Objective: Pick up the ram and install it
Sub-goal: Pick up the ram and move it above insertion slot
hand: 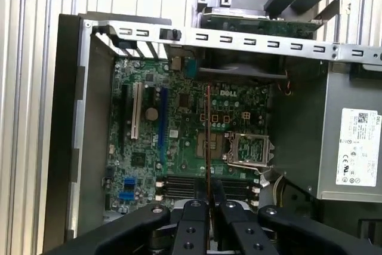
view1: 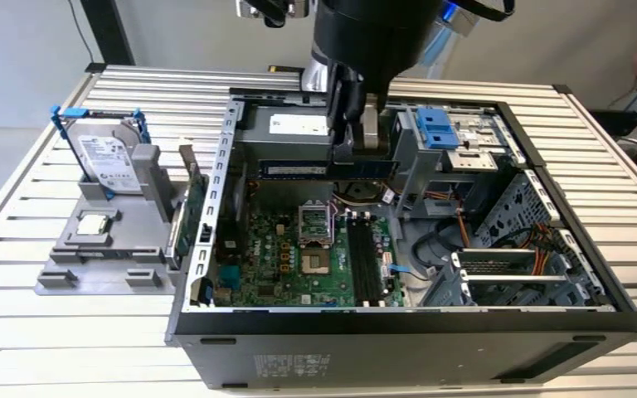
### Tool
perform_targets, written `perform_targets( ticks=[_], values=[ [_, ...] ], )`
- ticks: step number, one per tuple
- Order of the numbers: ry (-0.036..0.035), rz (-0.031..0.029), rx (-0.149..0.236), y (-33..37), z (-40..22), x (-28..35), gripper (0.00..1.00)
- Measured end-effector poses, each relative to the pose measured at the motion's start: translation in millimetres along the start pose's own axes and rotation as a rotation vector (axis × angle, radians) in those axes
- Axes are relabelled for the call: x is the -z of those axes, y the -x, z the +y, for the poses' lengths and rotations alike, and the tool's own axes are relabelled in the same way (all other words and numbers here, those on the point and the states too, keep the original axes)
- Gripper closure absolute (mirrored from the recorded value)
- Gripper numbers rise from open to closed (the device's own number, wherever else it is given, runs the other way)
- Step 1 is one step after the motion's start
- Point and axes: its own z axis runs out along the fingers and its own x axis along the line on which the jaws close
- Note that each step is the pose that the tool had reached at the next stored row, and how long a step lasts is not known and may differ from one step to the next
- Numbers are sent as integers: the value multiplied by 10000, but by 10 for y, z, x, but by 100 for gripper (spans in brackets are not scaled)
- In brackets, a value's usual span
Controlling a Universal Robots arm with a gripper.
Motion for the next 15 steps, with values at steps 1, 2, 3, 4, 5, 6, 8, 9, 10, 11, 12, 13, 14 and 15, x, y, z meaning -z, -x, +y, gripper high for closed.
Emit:
perform_targets(
  ticks=[1, 2, 3, 4, 5, 6, 8, 9, 10, 11, 12, 13, 14, 15],
  values=[
    [2, 0, 9, -1, -26, 1, 100],
    [3, -1, 18, -3, -50, 2, 100],
    [5, 0, 26, -4, -75, 3, 100],
    [7, 1, 33, -5, -97, 4, 100],
    [8, 0, 41, -7, -121, 5, 100],
    [10, 1, 50, -8, -147, 7, 100],
    [12, 2, 66, -10, -192, 9, 100],
    [13, 2, 72, -12, -212, 10, 100],
    [14, 1, 80, -13, -234, 10, 100],
    [15, 2, 88, -14, -255, 11, 100],
    [16, 3, 95, -15, -276, 13, 100],
    [17, 2, 103, -16, -298, 14, 100],
    [18, 3, 109, -17, -317, 14, 100],
    [18, 3, 114, -18, -335, 15, 100]
  ],
)
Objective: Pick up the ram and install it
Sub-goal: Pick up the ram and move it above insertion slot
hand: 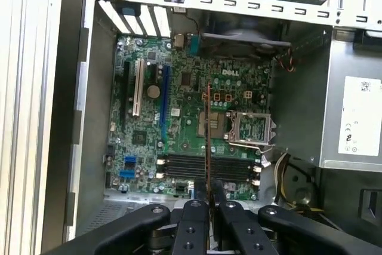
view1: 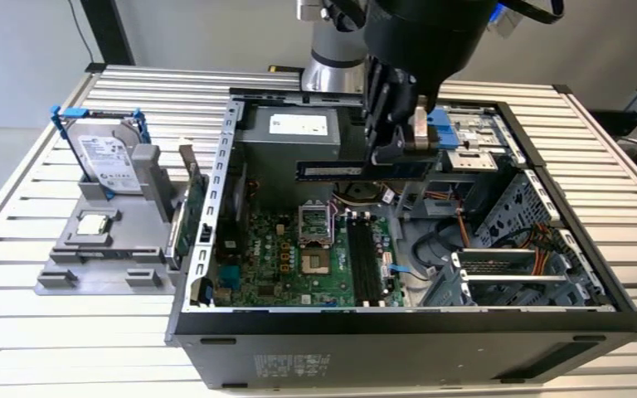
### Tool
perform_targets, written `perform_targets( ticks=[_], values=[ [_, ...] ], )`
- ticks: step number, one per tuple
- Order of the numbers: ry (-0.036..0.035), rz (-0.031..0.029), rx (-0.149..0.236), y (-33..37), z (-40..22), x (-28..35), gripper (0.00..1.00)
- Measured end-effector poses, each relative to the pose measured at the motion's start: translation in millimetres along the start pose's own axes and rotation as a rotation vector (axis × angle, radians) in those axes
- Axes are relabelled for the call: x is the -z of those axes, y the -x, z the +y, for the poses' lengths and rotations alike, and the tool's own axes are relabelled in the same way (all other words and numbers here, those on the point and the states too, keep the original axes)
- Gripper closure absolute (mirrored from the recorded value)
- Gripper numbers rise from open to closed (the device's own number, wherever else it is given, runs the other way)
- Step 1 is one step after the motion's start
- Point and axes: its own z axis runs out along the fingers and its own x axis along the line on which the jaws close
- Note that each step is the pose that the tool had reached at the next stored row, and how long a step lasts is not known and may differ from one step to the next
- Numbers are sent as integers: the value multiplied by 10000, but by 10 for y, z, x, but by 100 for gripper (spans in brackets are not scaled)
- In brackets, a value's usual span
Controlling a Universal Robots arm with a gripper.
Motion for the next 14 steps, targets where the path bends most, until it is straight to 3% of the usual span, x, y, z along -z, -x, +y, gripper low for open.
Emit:
perform_targets(
  ticks=[4, 5, 9, 10, 14],
  values=[
    [-11, 0, 4, -1, -26, 1, 100],
    [-51, 3, 3, -1, -26, -1, 100],
    [-462, 31, 20, -2, -28, -13, 100],
    [-535, 37, 23, -2, -28, -17, 100],
    [-577, 47, -232, 0, -44, -26, 100]
  ],
)
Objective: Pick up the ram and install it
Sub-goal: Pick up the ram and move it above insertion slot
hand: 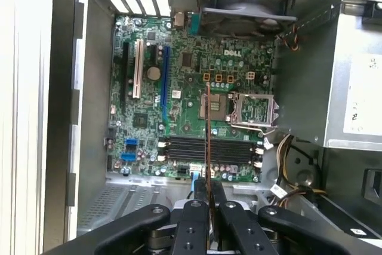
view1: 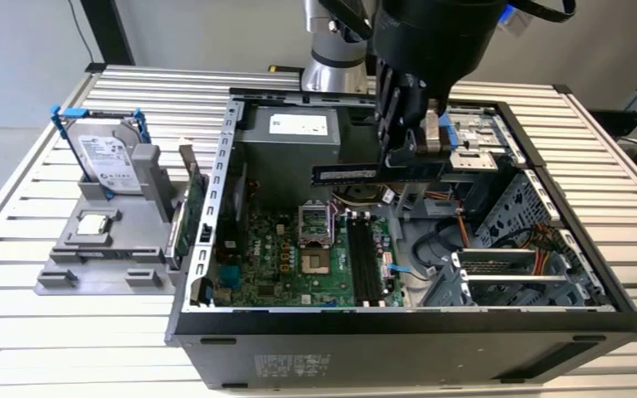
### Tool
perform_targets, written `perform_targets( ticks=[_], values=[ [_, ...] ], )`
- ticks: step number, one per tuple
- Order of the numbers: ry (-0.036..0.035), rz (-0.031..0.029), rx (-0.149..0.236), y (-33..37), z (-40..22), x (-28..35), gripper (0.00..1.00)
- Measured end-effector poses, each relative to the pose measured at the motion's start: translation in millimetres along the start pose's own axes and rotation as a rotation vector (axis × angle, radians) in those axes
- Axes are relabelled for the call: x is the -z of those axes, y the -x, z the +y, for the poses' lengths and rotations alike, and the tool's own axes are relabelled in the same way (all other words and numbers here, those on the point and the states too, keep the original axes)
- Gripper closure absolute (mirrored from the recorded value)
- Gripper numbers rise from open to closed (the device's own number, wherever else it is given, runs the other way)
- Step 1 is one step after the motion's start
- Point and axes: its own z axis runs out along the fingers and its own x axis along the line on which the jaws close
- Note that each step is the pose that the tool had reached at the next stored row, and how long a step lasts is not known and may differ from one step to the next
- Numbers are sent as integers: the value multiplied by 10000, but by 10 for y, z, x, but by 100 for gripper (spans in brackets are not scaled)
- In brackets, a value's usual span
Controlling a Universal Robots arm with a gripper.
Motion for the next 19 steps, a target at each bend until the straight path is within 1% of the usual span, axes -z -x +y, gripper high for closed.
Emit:
perform_targets(
  ticks=[3, 8, 13, 19],
  values=[
    [-12, 7, -387, 1, -6, -3, 100],
    [-10, 7, -431, 11, -9, -5, 100],
    [-10, 6, -437, 83, -40, -16, 100],
    [-11, 7, -437, 208, -99, -31, 100]
  ],
)
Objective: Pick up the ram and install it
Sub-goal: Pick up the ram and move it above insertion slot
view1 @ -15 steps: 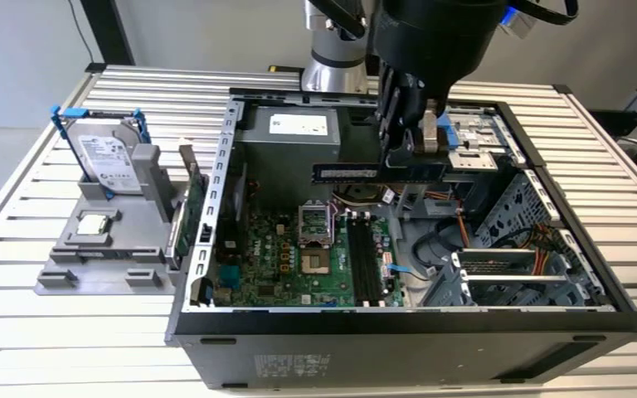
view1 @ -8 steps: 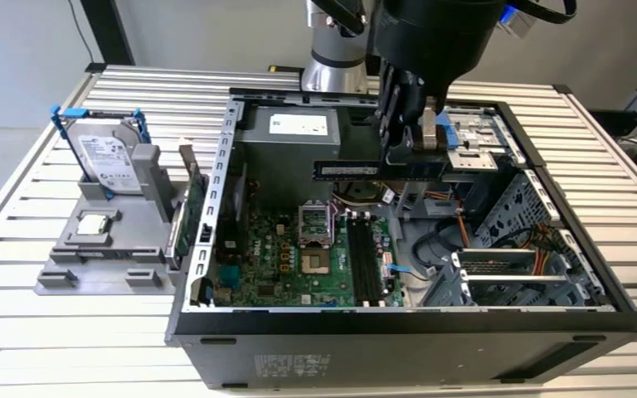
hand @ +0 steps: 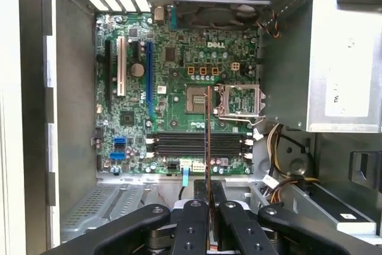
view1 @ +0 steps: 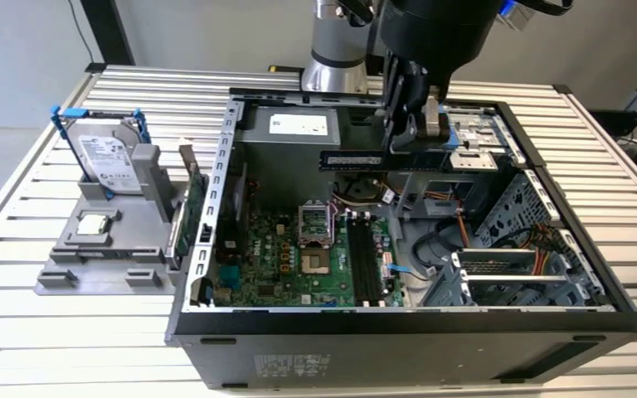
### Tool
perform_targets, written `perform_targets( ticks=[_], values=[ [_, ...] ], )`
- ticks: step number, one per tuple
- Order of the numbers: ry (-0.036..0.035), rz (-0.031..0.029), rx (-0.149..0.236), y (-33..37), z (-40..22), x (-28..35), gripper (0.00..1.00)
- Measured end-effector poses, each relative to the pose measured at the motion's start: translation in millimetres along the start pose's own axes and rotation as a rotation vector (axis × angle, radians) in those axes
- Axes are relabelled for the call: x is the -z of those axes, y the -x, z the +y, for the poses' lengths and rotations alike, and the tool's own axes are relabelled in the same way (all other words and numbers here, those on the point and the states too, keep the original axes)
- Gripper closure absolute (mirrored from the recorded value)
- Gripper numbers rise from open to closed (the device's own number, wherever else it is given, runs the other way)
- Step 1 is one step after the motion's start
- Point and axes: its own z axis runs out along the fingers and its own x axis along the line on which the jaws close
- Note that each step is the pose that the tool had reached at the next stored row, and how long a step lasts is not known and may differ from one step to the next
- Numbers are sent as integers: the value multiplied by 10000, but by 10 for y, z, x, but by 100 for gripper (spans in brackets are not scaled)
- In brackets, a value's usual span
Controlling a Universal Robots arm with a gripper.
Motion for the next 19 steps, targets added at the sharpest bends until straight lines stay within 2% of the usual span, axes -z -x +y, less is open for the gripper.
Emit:
perform_targets(
  ticks=[13, 19],
  values=[
    [-2, 1, -54, 271, -56, -42, 100],
    [-2, 1, -61, 323, -79, -50, 100]
  ],
)
